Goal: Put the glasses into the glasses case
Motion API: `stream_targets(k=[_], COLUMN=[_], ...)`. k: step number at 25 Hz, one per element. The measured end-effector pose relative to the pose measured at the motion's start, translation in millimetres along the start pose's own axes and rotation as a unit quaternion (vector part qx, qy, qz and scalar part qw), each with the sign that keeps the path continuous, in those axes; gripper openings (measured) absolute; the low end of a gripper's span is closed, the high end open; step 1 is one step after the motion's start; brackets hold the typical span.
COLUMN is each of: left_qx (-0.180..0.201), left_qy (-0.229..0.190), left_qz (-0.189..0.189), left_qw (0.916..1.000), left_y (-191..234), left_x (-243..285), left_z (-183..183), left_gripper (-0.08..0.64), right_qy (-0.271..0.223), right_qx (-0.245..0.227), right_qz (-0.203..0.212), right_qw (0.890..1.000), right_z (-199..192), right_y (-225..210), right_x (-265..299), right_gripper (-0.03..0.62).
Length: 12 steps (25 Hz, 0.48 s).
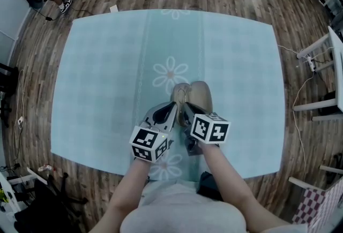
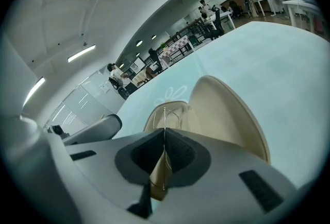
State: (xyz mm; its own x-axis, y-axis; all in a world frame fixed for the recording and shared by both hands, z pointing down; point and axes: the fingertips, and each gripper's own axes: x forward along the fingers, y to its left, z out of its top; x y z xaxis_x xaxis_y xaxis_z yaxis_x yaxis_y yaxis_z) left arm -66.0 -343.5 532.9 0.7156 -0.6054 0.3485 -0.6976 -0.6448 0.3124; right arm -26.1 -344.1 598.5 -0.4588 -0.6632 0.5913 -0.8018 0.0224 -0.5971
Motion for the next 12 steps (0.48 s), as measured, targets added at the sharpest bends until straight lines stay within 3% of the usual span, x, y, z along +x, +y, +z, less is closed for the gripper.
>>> stream_targets(k=[12], left_qx=[-0.006], left_qy=[-0.003], left_qz=[0.011], left_qw=[0.9999], left_y=[10.4], left_x=[-4.7], left_z=[-2.5], left_gripper=[0.008], right_qy=[0.002], right_qx=[0.007], right_qz=[-0.003], right_qw=[1.000], right_z=[-3.9], right_y=[1.7], right_x=[8.7], right_gripper=[0.028])
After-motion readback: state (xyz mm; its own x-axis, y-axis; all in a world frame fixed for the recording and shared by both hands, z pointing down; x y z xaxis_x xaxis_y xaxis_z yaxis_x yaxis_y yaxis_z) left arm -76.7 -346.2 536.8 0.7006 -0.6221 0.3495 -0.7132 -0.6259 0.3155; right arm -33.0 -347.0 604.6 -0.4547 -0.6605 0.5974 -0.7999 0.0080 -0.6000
